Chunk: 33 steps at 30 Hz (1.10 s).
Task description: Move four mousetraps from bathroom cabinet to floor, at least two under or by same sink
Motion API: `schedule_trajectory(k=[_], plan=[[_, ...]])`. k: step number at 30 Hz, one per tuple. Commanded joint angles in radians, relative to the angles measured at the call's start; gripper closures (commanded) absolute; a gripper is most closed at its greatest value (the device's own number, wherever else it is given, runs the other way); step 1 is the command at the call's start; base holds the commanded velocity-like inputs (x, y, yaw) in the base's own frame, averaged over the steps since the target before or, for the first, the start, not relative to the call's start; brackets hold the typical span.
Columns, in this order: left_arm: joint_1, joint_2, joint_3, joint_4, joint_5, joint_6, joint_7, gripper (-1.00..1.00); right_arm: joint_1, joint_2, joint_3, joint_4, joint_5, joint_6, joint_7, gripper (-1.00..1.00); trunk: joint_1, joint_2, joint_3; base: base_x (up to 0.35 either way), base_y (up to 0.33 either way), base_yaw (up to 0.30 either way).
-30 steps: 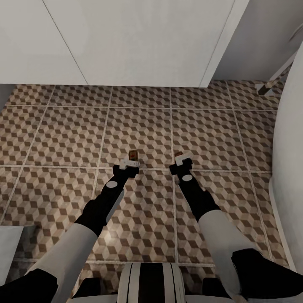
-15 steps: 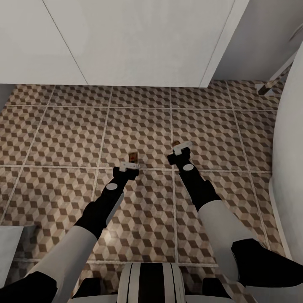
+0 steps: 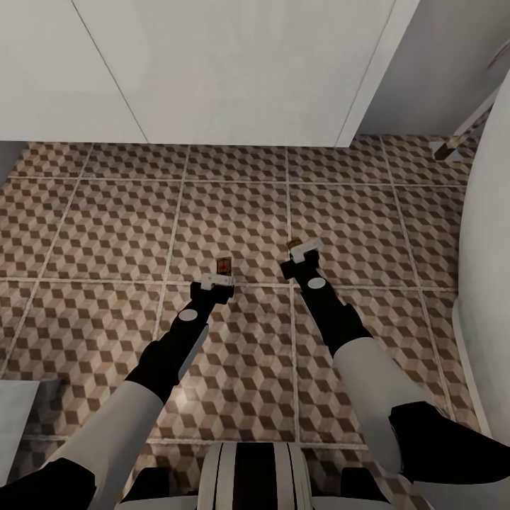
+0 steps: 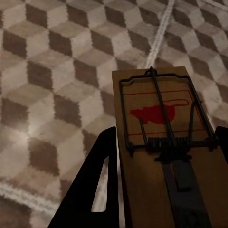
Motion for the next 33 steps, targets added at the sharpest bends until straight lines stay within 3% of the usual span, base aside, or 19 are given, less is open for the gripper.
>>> schedule_trajectory(k=[1, 27, 33], plan=[[0.000, 0.001, -0.003, -0.001, 0.004, 0.005, 0.007, 1.00, 0.000, 0.000, 0.001, -0.001, 0.009, 0.007, 0.000, 1.00, 0.000, 0.000, -0.001, 0.000, 0.000, 0.000], [0.004, -0.001, -0.003, 0.014, 0.005, 0.006, 0.007, 1.00, 0.003, 0.000, 0.001, -0.008, 0.009, 0.008, -0.001, 1.00, 0.000, 0.000, -0.001, 0.000, 0.000, 0.000], [0.005, -0.003, -0.003, -0.042, 0.004, 0.007, 0.009, 1.00, 0.002, 0.000, 0.001, -0.004, 0.009, 0.007, 0.000, 1.00, 0.000, 0.000, -0.001, 0.000, 0.000, 0.000]])
